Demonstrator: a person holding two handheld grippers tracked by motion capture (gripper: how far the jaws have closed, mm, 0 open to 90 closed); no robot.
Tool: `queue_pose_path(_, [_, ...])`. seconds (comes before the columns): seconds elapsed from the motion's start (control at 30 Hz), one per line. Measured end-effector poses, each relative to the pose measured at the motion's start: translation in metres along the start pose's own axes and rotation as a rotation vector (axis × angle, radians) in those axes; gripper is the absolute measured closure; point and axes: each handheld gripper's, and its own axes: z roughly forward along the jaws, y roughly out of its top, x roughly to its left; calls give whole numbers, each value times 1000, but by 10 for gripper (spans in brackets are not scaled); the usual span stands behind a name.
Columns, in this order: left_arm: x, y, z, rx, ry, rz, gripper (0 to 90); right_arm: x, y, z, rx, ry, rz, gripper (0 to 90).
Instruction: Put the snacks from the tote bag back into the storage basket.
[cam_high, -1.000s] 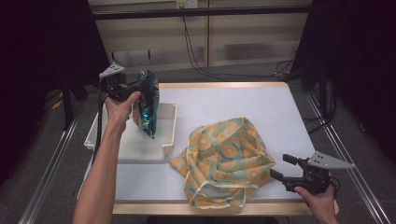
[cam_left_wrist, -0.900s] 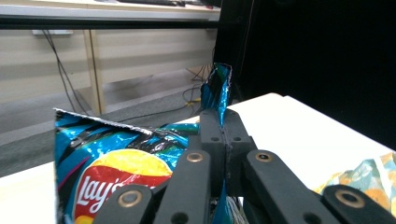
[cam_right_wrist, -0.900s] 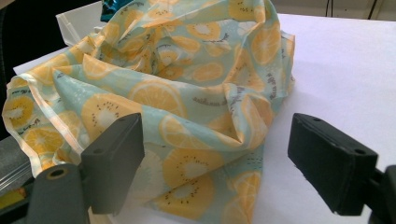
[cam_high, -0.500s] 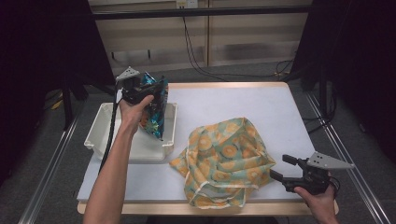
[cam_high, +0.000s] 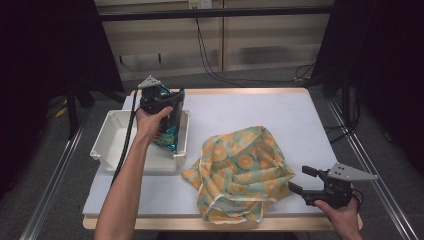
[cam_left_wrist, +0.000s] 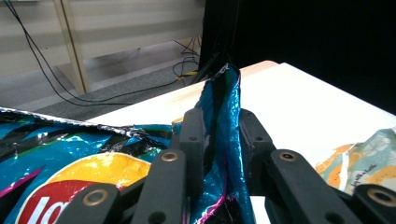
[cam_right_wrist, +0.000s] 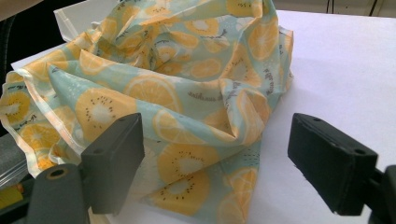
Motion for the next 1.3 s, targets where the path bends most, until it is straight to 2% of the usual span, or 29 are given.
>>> queue_pose_path(0.13, [-2, -3, 6, 20, 1, -4, 706, 0, 0, 0, -2, 1, 0, 184])
queue_pose_path(0.17, [-2, -4, 7, 30, 14, 4, 698, -1, 0, -1, -1, -1, 0, 184])
queue_pose_path(0.2, [-3, -4, 9, 16, 22, -8, 685, -1, 0, -1, -1, -2, 1, 184])
queue_pose_path(0.27, [-4, -5, 9, 11, 49, 1, 665, -2, 0, -3, -5, -6, 2, 187])
queue_pose_path(0.33, [-5, -5, 9, 14, 49, 4, 657, -3, 0, -4, -8, -8, 9, 187])
queue_pose_path(0.43, [-5, -3, 7, 1, 44, 13, 576, -4, 0, -4, -10, -8, 9, 188])
queue_pose_path(0.53, [-4, -1, 3, -10, 36, -13, 498, -3, 0, -3, -7, -7, 10, 187])
queue_pose_path(0.63, [-2, 1, -4, -33, 33, -41, 458, -2, -1, -2, -5, -4, 5, 187])
queue_pose_path(0.77, [1, 6, -17, -51, 11, -41, 443, -2, -1, -2, -6, -4, 7, 186])
queue_pose_path(0.87, [0, 8, -27, -52, -2, -31, 488, -2, -1, -2, -8, -5, 2, 186])
queue_pose_path(0.93, [-3, 7, -36, -41, -7, 1, 546, -2, -1, -2, -9, -3, 6, 186])
queue_pose_path(1.03, [-8, 1, -48, -38, -32, 31, 640, -2, -1, -2, -6, -7, 6, 187])
queue_pose_path(1.2, [-14, -13, -69, -5, -59, 72, 818, -1, 0, -2, -11, -11, 2, 186])
queue_pose_path(1.3, [-18, -20, -78, -6, -84, 73, 842, -1, 0, -1, -6, -7, -4, 187])
